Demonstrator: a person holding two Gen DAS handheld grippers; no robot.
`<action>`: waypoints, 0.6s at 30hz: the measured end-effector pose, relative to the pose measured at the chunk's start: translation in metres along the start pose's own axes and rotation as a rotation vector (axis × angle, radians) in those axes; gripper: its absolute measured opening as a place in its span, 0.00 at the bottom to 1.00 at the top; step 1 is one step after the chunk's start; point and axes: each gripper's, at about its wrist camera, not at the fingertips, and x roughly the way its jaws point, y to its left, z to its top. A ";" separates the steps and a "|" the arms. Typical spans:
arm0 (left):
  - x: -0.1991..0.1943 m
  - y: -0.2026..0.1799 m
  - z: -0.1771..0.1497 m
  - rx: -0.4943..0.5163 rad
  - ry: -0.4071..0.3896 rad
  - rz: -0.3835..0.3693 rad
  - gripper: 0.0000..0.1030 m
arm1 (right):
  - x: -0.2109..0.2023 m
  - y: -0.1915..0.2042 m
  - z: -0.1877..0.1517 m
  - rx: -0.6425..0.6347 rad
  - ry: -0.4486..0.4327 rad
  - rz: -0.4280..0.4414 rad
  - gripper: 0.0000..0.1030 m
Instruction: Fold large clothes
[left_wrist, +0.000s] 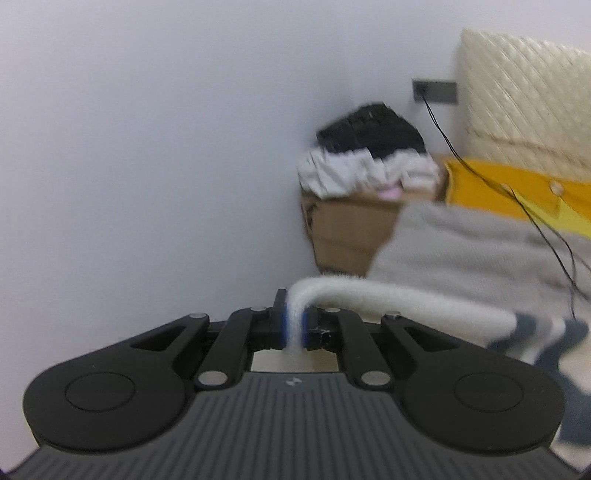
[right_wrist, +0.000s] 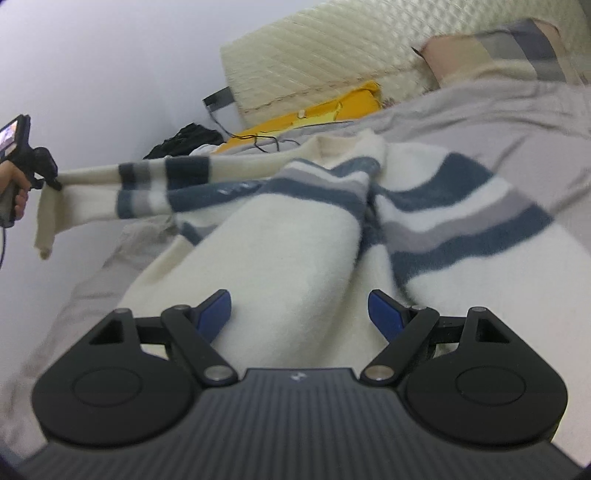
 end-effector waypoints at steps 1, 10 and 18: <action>0.010 -0.001 0.010 0.003 -0.012 0.013 0.08 | 0.001 -0.001 0.000 0.009 -0.003 -0.006 0.80; 0.151 -0.020 0.032 0.012 0.041 0.112 0.08 | 0.030 0.004 0.001 -0.037 0.008 -0.048 0.80; 0.234 -0.024 -0.032 -0.005 0.198 0.045 0.09 | 0.051 0.012 -0.006 -0.047 0.065 -0.073 0.82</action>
